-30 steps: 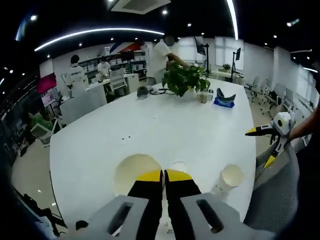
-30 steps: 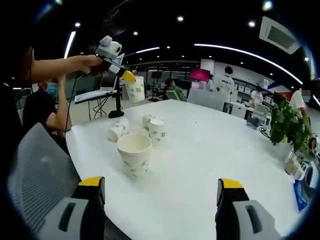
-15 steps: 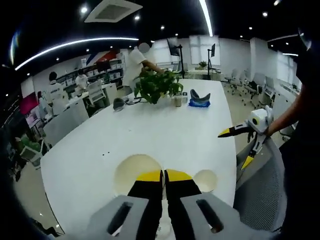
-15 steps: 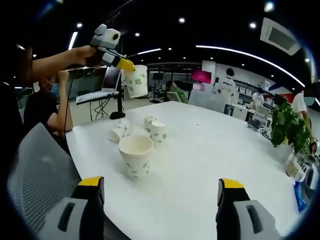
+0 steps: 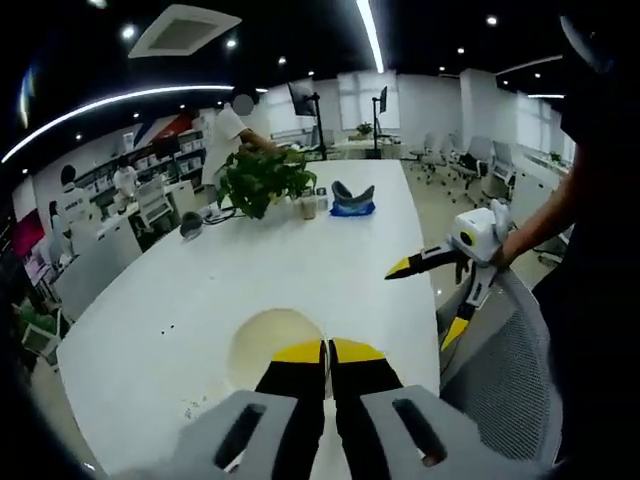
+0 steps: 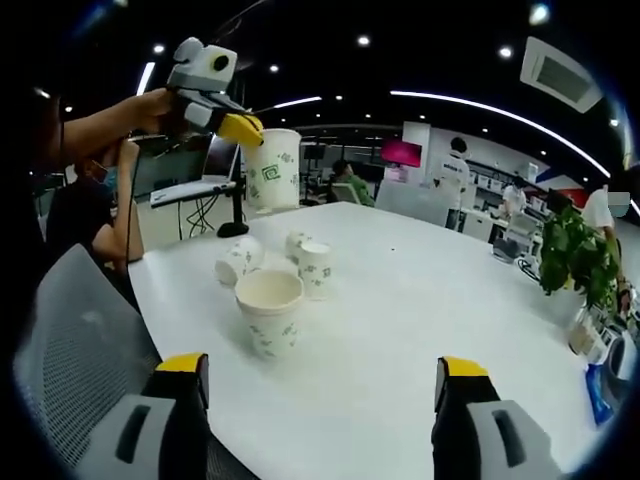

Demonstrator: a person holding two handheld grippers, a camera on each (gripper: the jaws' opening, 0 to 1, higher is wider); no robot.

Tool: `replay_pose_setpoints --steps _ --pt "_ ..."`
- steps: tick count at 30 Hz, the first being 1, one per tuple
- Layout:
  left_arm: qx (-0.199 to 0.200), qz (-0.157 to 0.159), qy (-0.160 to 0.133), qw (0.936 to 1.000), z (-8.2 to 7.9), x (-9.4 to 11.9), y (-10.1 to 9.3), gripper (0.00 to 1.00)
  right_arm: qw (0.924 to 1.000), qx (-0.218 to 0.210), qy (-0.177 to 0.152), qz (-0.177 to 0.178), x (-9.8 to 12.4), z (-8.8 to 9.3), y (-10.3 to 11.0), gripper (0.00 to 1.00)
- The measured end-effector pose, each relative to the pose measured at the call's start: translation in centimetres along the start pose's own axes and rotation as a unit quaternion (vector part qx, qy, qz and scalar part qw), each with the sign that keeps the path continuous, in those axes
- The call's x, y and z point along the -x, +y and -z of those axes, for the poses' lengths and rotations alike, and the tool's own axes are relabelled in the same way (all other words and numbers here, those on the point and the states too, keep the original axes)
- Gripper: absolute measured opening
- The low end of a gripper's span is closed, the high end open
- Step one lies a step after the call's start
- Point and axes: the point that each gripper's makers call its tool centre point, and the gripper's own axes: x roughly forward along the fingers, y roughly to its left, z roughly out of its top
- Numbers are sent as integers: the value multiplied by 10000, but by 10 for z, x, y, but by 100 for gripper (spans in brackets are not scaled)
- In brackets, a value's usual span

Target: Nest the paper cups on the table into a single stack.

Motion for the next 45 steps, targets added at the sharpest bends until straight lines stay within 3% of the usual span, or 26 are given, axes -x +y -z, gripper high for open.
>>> replay_pose_setpoints --steps 9,15,23,31,37,45 --pt "-153 118 132 9997 14 -28 -19 0 10000 24 -14 8 0 0 -1 95" --pt "-405 134 534 9977 34 -45 -30 0 10000 14 -24 37 1 -1 -1 95" --pt "-439 107 767 9960 52 -61 -35 0 10000 14 -12 43 0 -1 -1 94" --pt "38 46 876 9961 77 -78 -36 0 10000 21 10 56 0 0 -2 94" --pt "430 7 885 9951 93 -84 -25 0 10000 43 39 55 0 0 -1 94" --pt "720 165 885 9933 99 -89 -31 0 9999 41 54 83 0 1 -2 94"
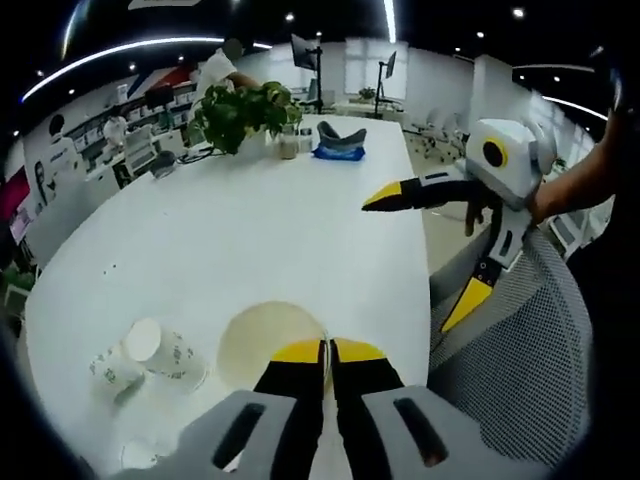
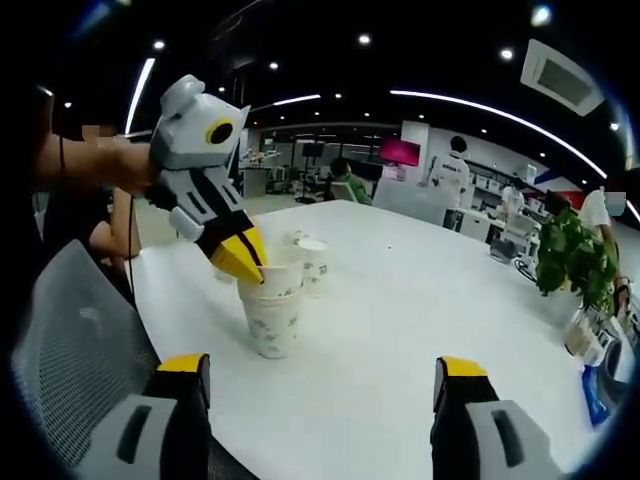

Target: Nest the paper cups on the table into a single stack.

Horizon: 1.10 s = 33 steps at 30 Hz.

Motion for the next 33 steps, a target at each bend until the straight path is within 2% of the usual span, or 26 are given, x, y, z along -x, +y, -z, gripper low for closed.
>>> replay_pose_setpoints --steps 9,12,16,25,31,33 --pt "33 178 147 9997 12 -10 -5 0 10000 0 17 4 0 0 0 94" --pt "51 226 141 9996 10 -12 -8 1 10000 -2 26 9 0 1 0 94" --pt "-2 260 259 9993 15 -17 -11 1 10000 -4 26 4 0 1 0 94" --pt "185 252 176 9994 15 -20 -12 1 10000 14 46 -22 0 2 1 94" --pt "88 220 199 9995 15 -21 -12 2 10000 8 54 -51 -1 2 2 94" --pt "-74 215 215 9995 16 -21 -12 2 10000 6 30 -68 -1 1 2 95"
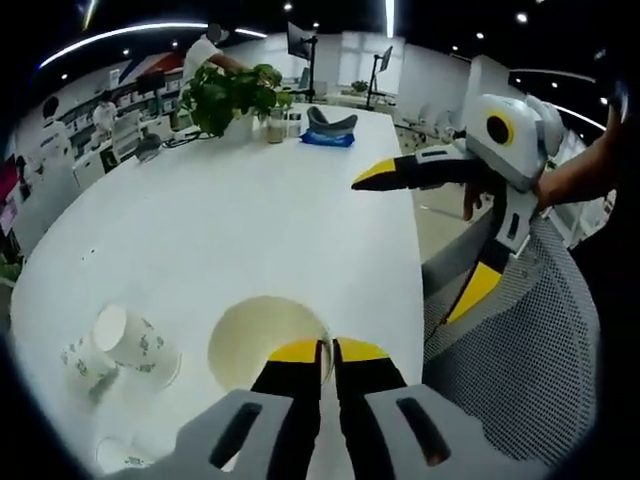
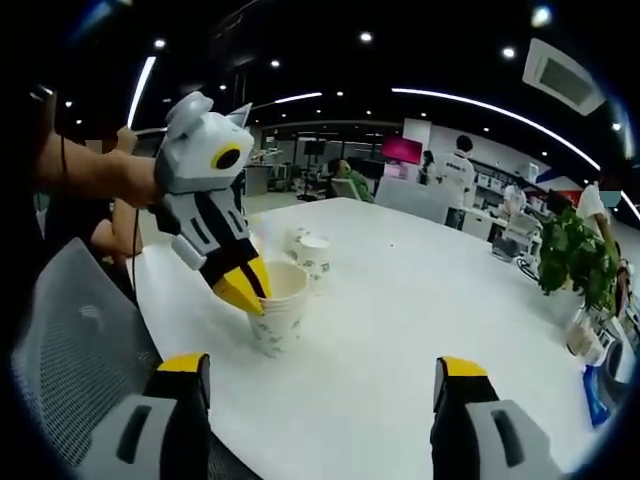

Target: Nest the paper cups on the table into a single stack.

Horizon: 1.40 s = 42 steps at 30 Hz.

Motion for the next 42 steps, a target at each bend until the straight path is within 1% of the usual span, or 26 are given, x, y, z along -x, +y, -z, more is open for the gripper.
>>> replay_pose_setpoints --steps 3,5,7,11,13,17,19,23,27,30,31,33,34,40,41,42 --pt "-124 -74 5 9999 0 1 -1 4 10000 -31 -54 -12 0 -2 0 95" --pt "-131 -111 -39 9998 -1 3 1 9 10000 -24 -58 -28 0 -1 0 96" --pt "-101 -136 -96 9998 -3 7 1 12 10000 -14 -46 -35 0 -1 0 96" --pt "8 -145 -240 9996 -6 12 4 12 10000 8 -21 -64 -1 0 1 96" --pt "99 -178 -392 9990 -14 19 3 14 10000 12 -17 -67 -1 1 1 96" --pt "367 -237 -690 9967 -23 31 10 16 10000 2 -30 -29 0 0 0 95" --pt "413 -291 -787 9956 -28 40 12 17 10000 3 -32 -22 0 0 0 95" --pt "356 -461 -858 9946 -34 57 17 18 10000 19 -31 -27 0 1 0 95" --pt "331 -672 -906 9931 -36 76 30 18 10000 27 -25 -21 0 1 0 95" --pt "330 -872 -876 9918 -32 88 44 18 10000 34 -23 -18 0 0 0 95" --pt "327 -891 -866 9917 -31 90 46 19 10000 35 -23 -18 0 0 0 95" --pt "351 -1054 -808 9905 -24 98 59 19 10000 42 -22 -17 0 0 0 95" --pt "345 -1068 -803 9904 -23 100 61 20 10000 42 -20 -15 0 0 0 95" --pt "498 -1388 -646 9870 3 121 97 20 10000 38 -6 -20 0 1 0 95" --pt "501 -1402 -644 9868 4 122 99 21 10000 39 -7 -20 0 1 0 95" --pt "583 -1523 -596 9848 13 127 112 21 10000 42 -8 -17 0 1 0 95"
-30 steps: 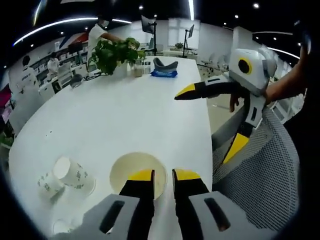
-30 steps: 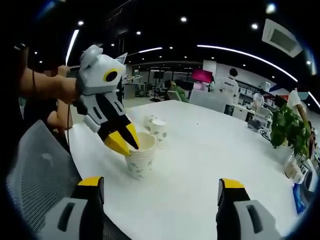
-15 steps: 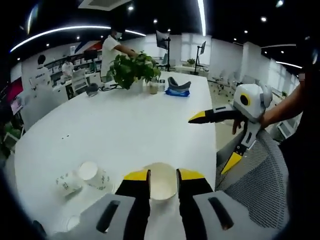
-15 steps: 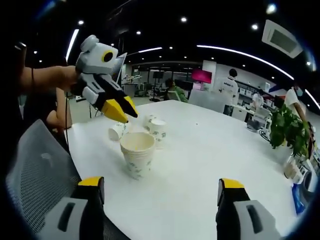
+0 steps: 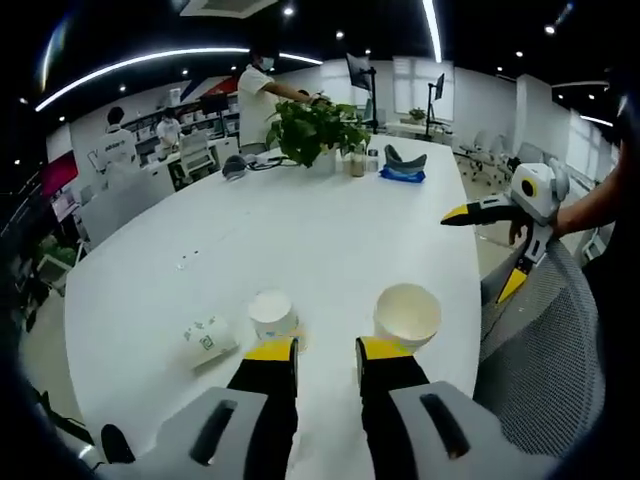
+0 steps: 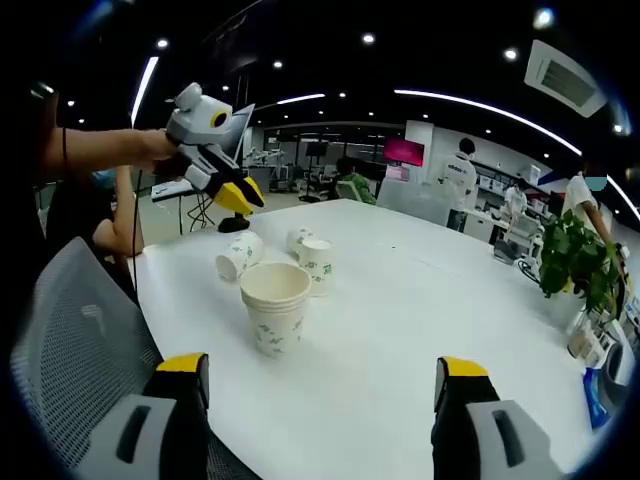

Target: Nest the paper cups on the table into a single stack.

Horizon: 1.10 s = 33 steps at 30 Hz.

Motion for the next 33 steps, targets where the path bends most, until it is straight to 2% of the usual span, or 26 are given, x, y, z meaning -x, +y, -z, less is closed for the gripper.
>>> replay_pose_setpoints --steps 5,15,17,19,22,23,25,28,31,33 --pt "191 -188 0 9996 13 2 27 26 10000 -13 15 -22 0 1 1 95" --pt "267 -360 411 9981 44 0 58 32 10000 -5 18 5 0 1 0 94" --pt "285 -350 456 9979 43 0 56 32 10000 -2 26 14 0 1 0 94" --pt "401 -323 456 9976 47 -3 65 32 10000 1 26 10 0 1 0 94" --pt "744 -216 406 9962 43 -5 56 32 10000 0 30 7 0 1 0 94" --pt "744 -219 408 9962 43 -6 57 32 10000 -1 31 9 0 0 1 94" --pt "816 -199 405 9956 47 -10 66 32 10000 -8 33 15 0 0 1 94" --pt "996 -153 455 9939 53 -12 69 31 10000 -13 36 20 0 1 0 94" --pt "1200 -36 605 9909 70 -17 80 30 10000 -10 47 22 0 1 0 94" --pt "1253 25 690 9897 75 -17 79 30 10000 -13 49 22 0 1 0 94"
